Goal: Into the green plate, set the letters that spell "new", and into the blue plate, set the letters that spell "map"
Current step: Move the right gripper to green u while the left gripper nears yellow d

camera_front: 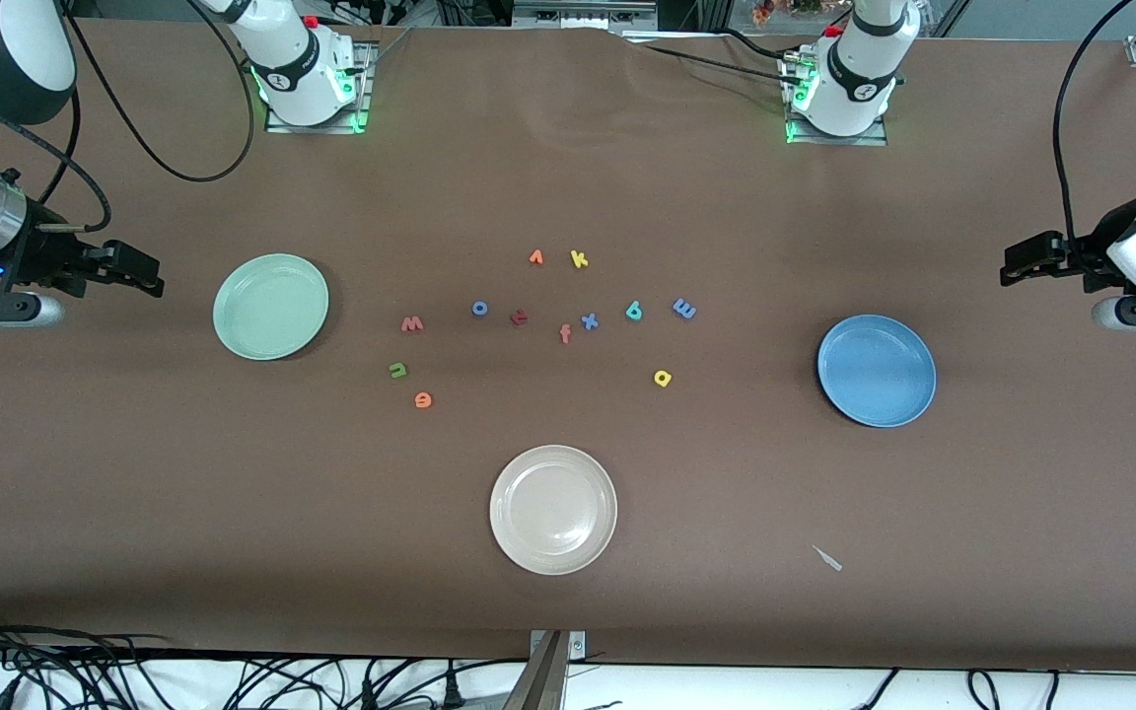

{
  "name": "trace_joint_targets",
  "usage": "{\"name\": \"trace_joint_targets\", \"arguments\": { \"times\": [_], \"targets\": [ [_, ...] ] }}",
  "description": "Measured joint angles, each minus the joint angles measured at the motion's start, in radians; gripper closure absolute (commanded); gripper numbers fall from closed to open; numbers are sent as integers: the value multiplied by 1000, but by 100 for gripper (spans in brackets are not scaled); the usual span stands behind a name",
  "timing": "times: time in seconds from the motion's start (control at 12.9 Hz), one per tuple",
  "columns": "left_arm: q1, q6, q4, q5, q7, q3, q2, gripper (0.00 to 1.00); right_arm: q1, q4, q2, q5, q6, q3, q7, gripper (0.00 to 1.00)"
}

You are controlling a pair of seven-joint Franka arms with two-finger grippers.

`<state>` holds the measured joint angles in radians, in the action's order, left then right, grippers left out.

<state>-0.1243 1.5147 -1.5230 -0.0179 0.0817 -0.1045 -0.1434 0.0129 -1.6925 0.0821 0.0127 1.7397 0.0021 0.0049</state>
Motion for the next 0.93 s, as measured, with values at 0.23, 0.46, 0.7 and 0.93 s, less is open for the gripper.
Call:
{"name": "trace_joint_targets", "arguments": {
  "times": [0.23, 0.46, 0.7, 0.93],
  "targets": [
    [0, 0, 0, 0, 0, 0, 0, 0, 0, 0, 0, 0, -1, 0, 0, 0],
    [0, 0, 0, 0, 0, 0, -1, 0, 3, -1, 0, 0, -1, 1, 38, 0],
    [7, 0, 0, 0, 0, -1, -2, 0, 34, -2, 0, 0, -1, 19, 168, 0],
    [17, 0, 0, 0, -3, -2, -8, 0, 90, -13, 1, -1, -7, 40, 375, 0]
  ]
}}
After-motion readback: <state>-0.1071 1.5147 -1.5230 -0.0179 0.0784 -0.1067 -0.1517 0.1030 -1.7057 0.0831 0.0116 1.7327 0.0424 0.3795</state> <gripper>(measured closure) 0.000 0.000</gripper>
